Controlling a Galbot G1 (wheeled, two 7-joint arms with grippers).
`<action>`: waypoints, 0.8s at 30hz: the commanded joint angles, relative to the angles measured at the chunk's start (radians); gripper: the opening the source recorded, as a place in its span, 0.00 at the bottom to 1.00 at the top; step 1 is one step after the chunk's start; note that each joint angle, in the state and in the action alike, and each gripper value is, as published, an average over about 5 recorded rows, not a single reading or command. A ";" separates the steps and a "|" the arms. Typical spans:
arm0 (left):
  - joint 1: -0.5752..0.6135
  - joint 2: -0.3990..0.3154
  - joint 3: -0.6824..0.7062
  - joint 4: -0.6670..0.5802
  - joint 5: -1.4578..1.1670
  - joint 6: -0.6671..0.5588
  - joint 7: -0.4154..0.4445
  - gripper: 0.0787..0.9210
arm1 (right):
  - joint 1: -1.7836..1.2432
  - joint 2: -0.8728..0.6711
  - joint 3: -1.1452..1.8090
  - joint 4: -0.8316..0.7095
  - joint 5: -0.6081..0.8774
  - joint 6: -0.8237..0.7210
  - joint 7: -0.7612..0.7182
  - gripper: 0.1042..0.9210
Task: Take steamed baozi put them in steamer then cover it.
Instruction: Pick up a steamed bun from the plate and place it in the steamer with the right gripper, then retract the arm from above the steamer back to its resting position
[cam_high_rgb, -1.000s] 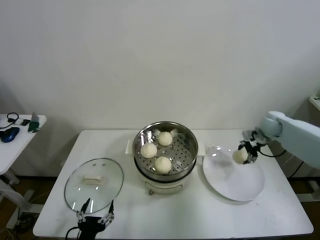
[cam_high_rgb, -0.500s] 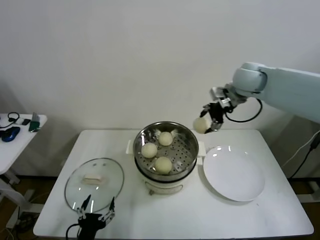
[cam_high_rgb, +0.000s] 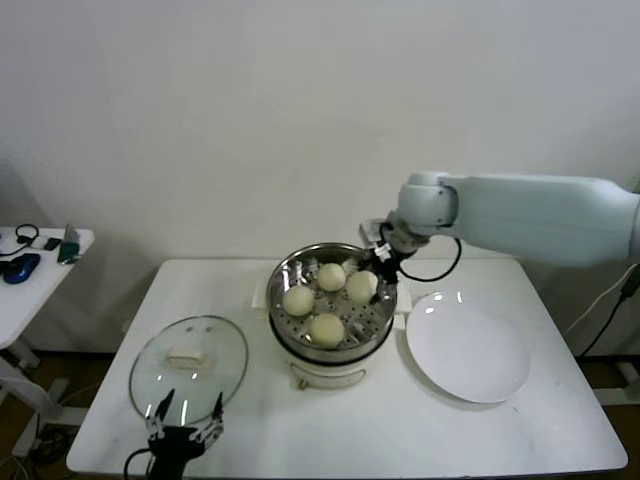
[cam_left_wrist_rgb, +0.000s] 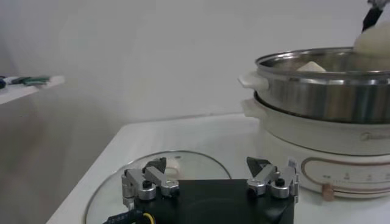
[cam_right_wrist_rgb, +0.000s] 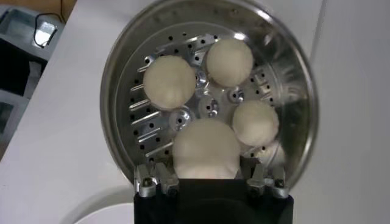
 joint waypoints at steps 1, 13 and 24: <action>0.005 0.006 -0.007 0.004 -0.006 -0.005 -0.001 0.88 | -0.143 0.070 0.013 -0.099 -0.061 -0.025 0.035 0.75; 0.000 0.006 -0.009 0.006 -0.010 -0.004 -0.001 0.88 | -0.132 0.089 0.003 -0.135 -0.068 0.015 0.005 0.79; 0.002 0.010 -0.010 -0.007 -0.002 0.001 0.002 0.88 | 0.062 0.050 0.014 -0.160 0.181 0.114 -0.096 0.88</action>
